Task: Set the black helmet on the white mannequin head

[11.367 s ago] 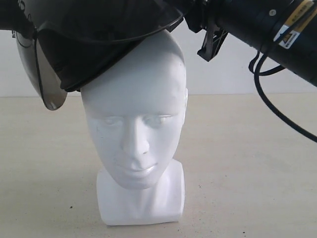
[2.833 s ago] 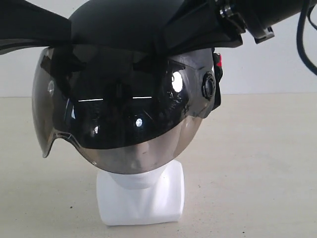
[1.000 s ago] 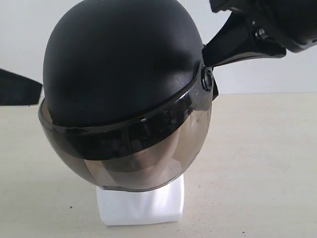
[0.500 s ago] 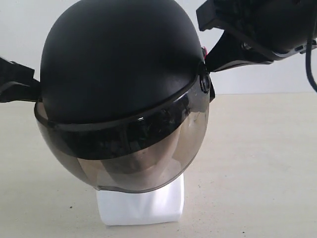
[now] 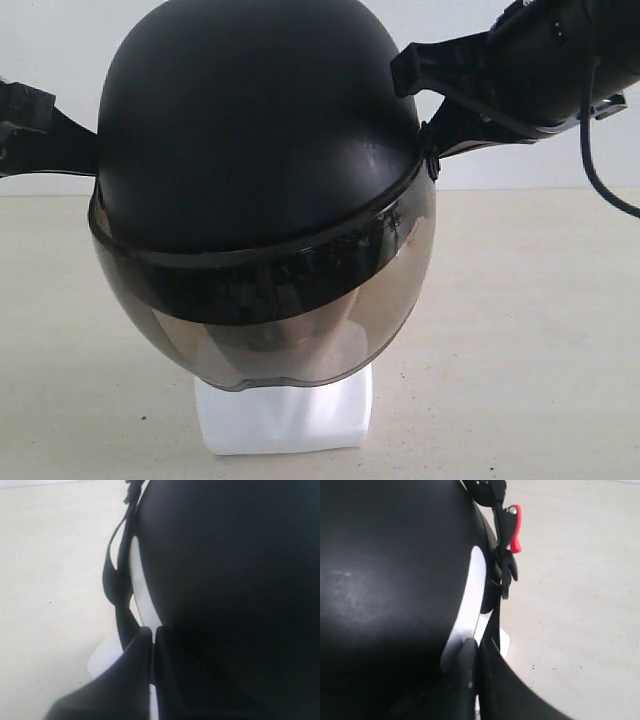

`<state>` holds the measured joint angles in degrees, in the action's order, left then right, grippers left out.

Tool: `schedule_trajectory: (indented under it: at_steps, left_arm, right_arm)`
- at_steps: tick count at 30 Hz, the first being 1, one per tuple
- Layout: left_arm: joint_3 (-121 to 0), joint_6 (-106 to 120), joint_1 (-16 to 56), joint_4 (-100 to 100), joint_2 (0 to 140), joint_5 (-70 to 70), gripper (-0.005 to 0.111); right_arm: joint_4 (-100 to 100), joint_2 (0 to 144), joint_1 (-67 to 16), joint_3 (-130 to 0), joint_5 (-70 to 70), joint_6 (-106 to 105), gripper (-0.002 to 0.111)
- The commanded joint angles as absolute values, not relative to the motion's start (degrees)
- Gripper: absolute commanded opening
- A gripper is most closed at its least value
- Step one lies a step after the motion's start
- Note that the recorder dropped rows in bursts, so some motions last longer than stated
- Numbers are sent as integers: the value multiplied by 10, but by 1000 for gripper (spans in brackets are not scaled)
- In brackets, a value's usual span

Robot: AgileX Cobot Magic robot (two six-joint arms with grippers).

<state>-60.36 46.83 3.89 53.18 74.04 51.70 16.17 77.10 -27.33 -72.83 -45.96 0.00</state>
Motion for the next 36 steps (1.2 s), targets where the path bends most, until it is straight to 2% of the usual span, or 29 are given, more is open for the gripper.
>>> schedule_trajectory:
  at_steps: [1, 17, 36]
  left_arm:
    - [-609, 487, 53, 624, 738, 593, 4]
    - [-609, 488, 53, 614, 736, 596, 4]
    - [-610, 489, 53, 595, 700, 569, 4]
  right_arm:
    - [204, 788, -279, -727, -450, 5, 0]
    - [194, 805, -279, -727, -452, 16, 0]
    - [15, 731, -279, -727, -501, 147, 0]
